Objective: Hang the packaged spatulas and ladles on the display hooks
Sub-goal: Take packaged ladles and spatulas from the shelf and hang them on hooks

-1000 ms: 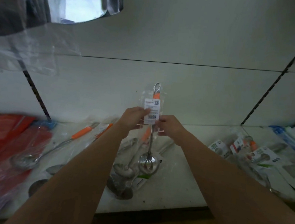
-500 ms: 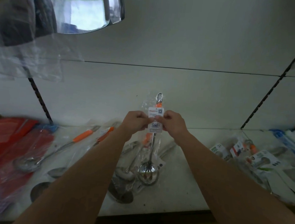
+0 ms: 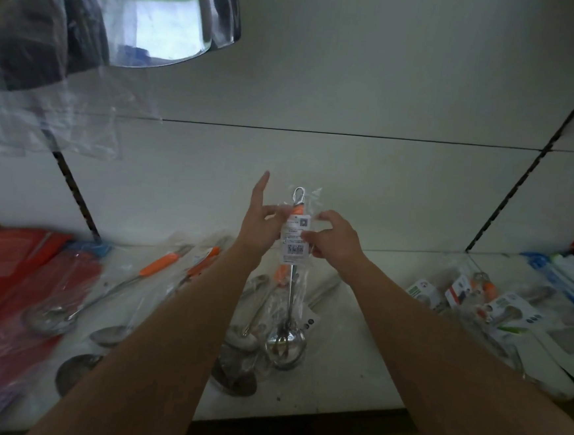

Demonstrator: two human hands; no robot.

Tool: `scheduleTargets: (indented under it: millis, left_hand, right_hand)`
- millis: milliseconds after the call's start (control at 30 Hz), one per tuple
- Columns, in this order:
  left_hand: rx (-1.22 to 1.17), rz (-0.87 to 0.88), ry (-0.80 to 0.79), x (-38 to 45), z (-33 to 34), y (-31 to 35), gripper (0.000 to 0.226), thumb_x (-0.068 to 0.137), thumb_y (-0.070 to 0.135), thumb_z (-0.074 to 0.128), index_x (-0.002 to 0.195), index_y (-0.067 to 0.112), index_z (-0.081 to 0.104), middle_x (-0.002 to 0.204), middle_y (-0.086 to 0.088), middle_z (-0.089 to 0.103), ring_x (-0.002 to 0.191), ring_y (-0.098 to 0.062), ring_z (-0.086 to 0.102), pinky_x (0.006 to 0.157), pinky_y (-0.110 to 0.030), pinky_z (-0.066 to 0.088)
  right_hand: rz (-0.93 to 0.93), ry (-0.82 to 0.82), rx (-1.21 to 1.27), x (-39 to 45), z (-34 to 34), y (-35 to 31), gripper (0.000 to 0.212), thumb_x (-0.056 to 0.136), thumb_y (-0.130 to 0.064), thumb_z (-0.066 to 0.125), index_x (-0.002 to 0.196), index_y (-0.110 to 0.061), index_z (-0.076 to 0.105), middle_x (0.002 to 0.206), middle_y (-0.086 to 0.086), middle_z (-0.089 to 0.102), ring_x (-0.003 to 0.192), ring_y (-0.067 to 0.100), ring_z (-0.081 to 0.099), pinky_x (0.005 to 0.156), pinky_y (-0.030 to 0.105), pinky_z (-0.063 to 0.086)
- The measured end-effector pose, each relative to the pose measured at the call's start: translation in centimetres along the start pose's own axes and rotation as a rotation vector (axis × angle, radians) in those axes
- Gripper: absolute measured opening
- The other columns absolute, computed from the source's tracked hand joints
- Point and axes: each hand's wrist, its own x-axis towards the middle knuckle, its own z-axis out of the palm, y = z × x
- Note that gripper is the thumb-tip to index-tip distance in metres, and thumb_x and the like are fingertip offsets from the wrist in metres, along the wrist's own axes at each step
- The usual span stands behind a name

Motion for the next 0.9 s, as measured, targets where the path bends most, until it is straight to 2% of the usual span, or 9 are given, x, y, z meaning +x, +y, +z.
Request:
scheduleTargets:
  millis: [67,133,200,333,400,467,633,733,900]
  left_hand:
    - [0.085,0.036,-0.006,0.2,0.1,-0.2,0.057,0.097,0.016,0.047,0.146,0.033,0.022,0.111,-0.009,0.059,0.1,-0.026,0.062,0.091,-0.038,0.05]
    - [0.13,0.016,-0.017,0.1,0.1,-0.1,0.045,0.098,0.012,0.043,0.14,0.028,0.038,0.113,-0.004,0.057,0.097,-0.023,0.061,0.09,-0.036,0.051]
    - [0.155,-0.02,-0.018,0.0,-0.1,-0.1,0.036,0.096,0.011,0.045,0.131,0.021,0.051,0.119,-0.004,0.058,0.098,-0.022,0.061,0.089,-0.037,0.052]
    - [0.192,-0.086,-0.014,0.1,-0.4,-0.3,0.021,0.088,0.013,0.06,0.108,0.011,0.065,0.112,-0.012,0.065,0.097,-0.027,0.063,0.091,-0.044,0.053]
    - [0.219,-0.088,-0.013,0.1,-0.5,-0.2,0.007,0.084,0.012,0.064,0.09,0.014,0.067,0.102,-0.011,0.066,0.098,-0.032,0.063,0.09,-0.051,0.051]
    - [0.247,-0.08,-0.016,0.1,-0.5,0.0,0.009,0.084,0.009,0.064,0.08,0.017,0.065,0.094,-0.009,0.064,0.096,-0.032,0.061,0.091,-0.052,0.05]
    - [0.294,-0.057,0.0,-0.8,-0.2,1.4,0.011,0.083,0.001,0.062,0.083,0.011,0.065,0.083,-0.005,0.062,0.087,-0.024,0.058,0.087,-0.042,0.051]
    - [0.303,-0.02,0.036,-1.7,0.0,3.0,0.012,0.082,0.002,0.061,0.084,0.013,0.068,0.088,-0.007,0.065,0.089,-0.024,0.061,0.088,-0.041,0.053]
    - [0.163,-0.024,0.134,-4.2,0.5,6.8,0.026,0.08,0.012,0.07,0.106,0.009,0.068,0.098,-0.007,0.066,0.095,-0.025,0.065,0.09,-0.04,0.054]
  right_hand:
    - [-0.061,-0.03,-0.019,-0.2,0.2,-0.1,0.081,0.082,0.0,0.066,0.146,-0.029,0.025,0.098,0.011,0.062,0.082,0.024,0.062,0.062,0.03,0.054]
    - [-0.151,-0.048,-0.136,-0.3,0.5,-0.2,0.097,0.083,0.001,0.065,0.149,-0.039,0.006,0.119,0.013,0.057,0.094,0.03,0.064,0.068,0.038,0.058]
    - [-0.162,-0.076,-0.19,-0.4,0.6,-0.4,0.09,0.084,0.001,0.062,0.149,-0.037,0.014,0.126,0.012,0.055,0.095,0.031,0.064,0.074,0.043,0.058]
    - [-0.111,-0.109,-0.232,-0.4,0.3,-0.5,0.053,0.08,0.005,0.064,0.13,-0.01,0.052,0.115,0.018,0.061,0.083,0.024,0.06,0.076,0.042,0.058]
    - [-0.109,-0.106,-0.255,-0.5,0.1,-0.5,0.043,0.078,0.006,0.066,0.119,-0.002,0.058,0.111,0.02,0.062,0.082,0.024,0.06,0.076,0.042,0.058]
    - [-0.098,-0.097,-0.244,-0.6,0.0,-0.6,0.04,0.077,0.006,0.068,0.115,0.0,0.059,0.109,0.017,0.06,0.081,0.023,0.06,0.067,0.036,0.058]
    - [-0.063,-0.127,-0.291,-0.8,-1.0,-1.8,0.029,0.075,0.004,0.07,0.102,-0.002,0.062,0.075,0.011,0.061,0.033,0.002,0.054,0.039,0.014,0.048]
    - [-0.05,-0.112,-0.261,-2.0,-1.8,-3.3,0.026,0.074,0.004,0.071,0.096,-0.007,0.063,0.064,0.006,0.058,0.041,0.01,0.056,0.04,0.017,0.05]
    - [-0.116,-0.052,-0.227,-4.8,-4.5,-6.9,0.024,0.074,0.007,0.07,0.094,-0.005,0.065,0.07,0.013,0.061,0.047,0.016,0.056,0.043,0.02,0.051]
